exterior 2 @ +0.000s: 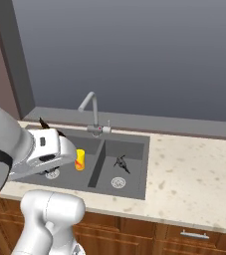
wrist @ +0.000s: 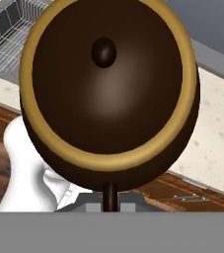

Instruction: Pick the teapot and cup and place them in the sink. Then turn on the water.

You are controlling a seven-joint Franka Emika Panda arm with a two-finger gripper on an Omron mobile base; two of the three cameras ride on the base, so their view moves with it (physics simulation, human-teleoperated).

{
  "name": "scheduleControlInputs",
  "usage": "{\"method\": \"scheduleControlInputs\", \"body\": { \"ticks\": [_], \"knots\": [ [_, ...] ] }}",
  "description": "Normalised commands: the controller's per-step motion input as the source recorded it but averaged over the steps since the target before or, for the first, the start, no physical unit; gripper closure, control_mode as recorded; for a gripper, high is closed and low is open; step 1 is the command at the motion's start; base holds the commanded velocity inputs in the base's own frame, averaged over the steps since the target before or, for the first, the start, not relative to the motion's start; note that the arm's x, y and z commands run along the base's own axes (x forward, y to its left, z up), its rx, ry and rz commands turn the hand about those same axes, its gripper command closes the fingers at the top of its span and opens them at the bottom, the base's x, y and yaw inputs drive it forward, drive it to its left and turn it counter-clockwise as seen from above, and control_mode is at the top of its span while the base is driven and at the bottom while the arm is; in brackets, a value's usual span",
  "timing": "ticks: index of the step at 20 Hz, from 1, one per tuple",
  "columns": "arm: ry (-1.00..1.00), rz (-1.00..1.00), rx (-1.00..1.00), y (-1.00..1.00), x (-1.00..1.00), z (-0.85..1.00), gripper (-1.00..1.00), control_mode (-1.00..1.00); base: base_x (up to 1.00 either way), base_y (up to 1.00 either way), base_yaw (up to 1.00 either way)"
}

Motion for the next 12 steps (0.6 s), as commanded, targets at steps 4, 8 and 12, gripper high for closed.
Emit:
{"method": "scheduleControlInputs", "body": {
  "ticks": [4,8,12],
  "knots": [
    [0.04,0.0,0.0,0.0,0.0,-0.13,1.0,-1.0,0.0,0.0,0.0],
    [0.03,0.0,0.0,0.0,0.0,-0.21,1.0,-1.0,0.0,0.0,0.0],
    [0.01,0.0,0.0,0.0,0.02,-0.2,1.0,-1.0,0.0,0.0,0.0]
  ]
}}
